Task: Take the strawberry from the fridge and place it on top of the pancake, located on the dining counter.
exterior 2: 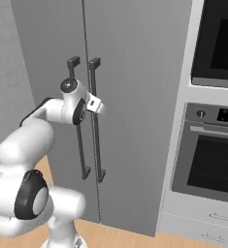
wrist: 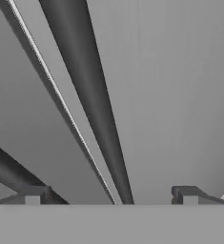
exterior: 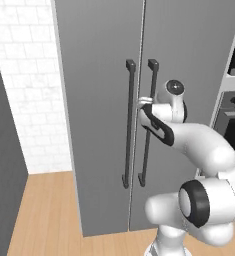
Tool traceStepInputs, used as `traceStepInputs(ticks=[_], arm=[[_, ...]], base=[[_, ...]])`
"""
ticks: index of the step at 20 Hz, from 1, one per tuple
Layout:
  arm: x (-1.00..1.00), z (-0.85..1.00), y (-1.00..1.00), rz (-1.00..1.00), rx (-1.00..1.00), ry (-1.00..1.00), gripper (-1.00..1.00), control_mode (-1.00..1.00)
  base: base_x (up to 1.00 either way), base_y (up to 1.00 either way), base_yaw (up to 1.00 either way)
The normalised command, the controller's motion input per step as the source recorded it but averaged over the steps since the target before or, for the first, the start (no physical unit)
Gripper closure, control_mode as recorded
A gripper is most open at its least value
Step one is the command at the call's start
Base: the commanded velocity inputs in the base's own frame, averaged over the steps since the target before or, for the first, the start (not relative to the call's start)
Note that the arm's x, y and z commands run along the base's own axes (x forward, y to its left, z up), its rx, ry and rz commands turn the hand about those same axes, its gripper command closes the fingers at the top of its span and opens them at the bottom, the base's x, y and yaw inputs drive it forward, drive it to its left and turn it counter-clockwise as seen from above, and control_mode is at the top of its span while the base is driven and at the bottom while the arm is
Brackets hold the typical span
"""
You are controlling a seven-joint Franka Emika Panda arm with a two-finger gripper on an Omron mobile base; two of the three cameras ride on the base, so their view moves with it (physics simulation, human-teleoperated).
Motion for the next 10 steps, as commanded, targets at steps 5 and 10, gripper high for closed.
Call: traceStepInputs(ticks=[5, 10], arm=[[0.79, -0.04, 0.0, 0.0, 0.0, 0.0, -1.0, -1.0], [0.7, -0.24, -0.01, 0.0, 0.0, -0.03, -1.0, -1.0]], base=[[0.0, 0.0, 0.0], [0.0, 0.0, 0.0]])
